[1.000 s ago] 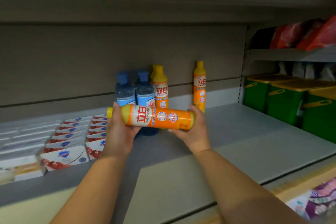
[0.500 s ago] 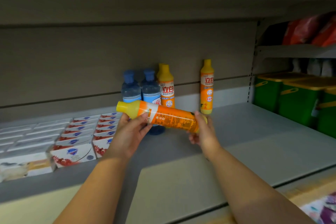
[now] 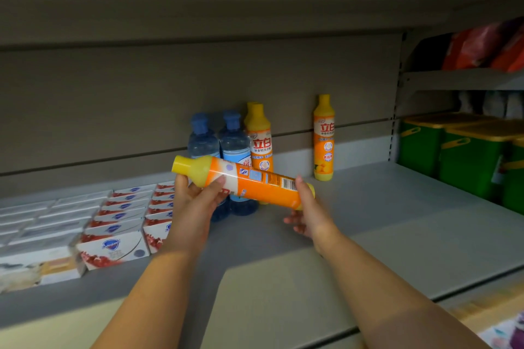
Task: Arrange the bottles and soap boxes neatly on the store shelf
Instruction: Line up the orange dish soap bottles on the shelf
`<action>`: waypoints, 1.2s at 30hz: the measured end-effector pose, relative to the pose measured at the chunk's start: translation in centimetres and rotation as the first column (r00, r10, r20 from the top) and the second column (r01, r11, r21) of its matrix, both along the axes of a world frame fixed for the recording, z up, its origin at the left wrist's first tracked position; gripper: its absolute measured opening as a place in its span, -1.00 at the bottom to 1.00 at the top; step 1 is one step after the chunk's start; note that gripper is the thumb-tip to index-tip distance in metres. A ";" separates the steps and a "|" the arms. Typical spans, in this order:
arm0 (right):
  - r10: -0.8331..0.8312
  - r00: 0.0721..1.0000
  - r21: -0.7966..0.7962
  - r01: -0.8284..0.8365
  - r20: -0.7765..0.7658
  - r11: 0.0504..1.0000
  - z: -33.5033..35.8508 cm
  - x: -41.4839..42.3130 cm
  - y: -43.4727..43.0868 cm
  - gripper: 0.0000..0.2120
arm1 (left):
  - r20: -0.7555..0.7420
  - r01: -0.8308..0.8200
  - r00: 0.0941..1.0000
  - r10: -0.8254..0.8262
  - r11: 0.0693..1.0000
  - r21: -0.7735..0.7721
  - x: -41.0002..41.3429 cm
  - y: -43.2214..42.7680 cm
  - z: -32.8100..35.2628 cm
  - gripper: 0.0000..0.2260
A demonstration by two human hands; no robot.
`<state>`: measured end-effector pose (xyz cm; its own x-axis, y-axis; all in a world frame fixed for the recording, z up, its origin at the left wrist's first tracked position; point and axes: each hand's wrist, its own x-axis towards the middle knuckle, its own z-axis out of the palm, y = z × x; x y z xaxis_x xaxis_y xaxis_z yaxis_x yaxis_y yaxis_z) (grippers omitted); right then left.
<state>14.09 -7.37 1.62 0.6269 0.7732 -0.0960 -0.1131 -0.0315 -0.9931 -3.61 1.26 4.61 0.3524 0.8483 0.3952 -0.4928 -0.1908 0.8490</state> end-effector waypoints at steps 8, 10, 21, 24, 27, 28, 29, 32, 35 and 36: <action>0.198 0.980 -0.249 -0.186 0.022 0.950 0.0 -0.2 0.6 -0.29 | -0.010 -0.184 0.979 0.203 0.906 0.382 1.1 -5.7 2.6 -0.41; 0.146 0.984 -0.141 -0.159 -0.101 0.977 0.0 0.1 0.6 -0.38 | -0.032 -0.138 0.984 0.175 0.863 0.486 1.7 -7.1 2.5 -0.38; -0.165 0.986 0.420 0.154 -0.010 0.894 0.0 -0.9 -0.7 -0.76 | 0.307 0.151 0.950 -0.048 0.936 -0.319 1.5 -4.1 2.2 -0.46; -0.198 0.961 0.664 0.021 0.192 0.748 0.3 -2.0 -1.5 -0.72 | 0.368 0.285 0.921 -0.126 0.861 -0.420 0.6 -2.8 1.8 -0.54; -0.305 0.854 0.712 -0.104 0.422 0.695 0.7 -3.0 -2.2 -0.44 | 0.364 0.320 0.925 -0.108 0.737 -0.596 0.6 -2.1 1.2 -0.58; -0.321 0.819 0.697 -0.129 0.476 0.705 0.8 -3.3 -2.3 -0.39 | 0.347 0.313 0.933 -0.097 0.696 -0.646 0.7 -2.1 1.1 -0.58; -0.324 0.793 0.683 -0.153 0.516 0.714 0.9 -3.5 -2.5 -0.36 | 0.329 0.305 0.939 -0.096 0.671 -0.676 0.8 -2.1 1.0 -0.59; -0.364 0.715 0.675 -0.203 0.597 0.709 1.1 -3.5 -2.7 -0.32 | 0.301 0.293 0.948 -0.105 0.660 -0.692 0.9 -2.0 0.7 -0.58; -0.456 0.662 0.727 -0.202 0.595 0.656 0.9 -3.3 -2.7 -0.33 | 0.300 0.307 0.944 -0.139 0.702 -0.643 1.1 -2.1 0.8 -0.59; -0.465 0.675 0.738 -0.178 0.573 0.650 0.8 -3.3 -2.6 -0.38 | 0.294 0.310 0.943 -0.157 0.737 -0.601 1.1 -2.2 0.8 -0.60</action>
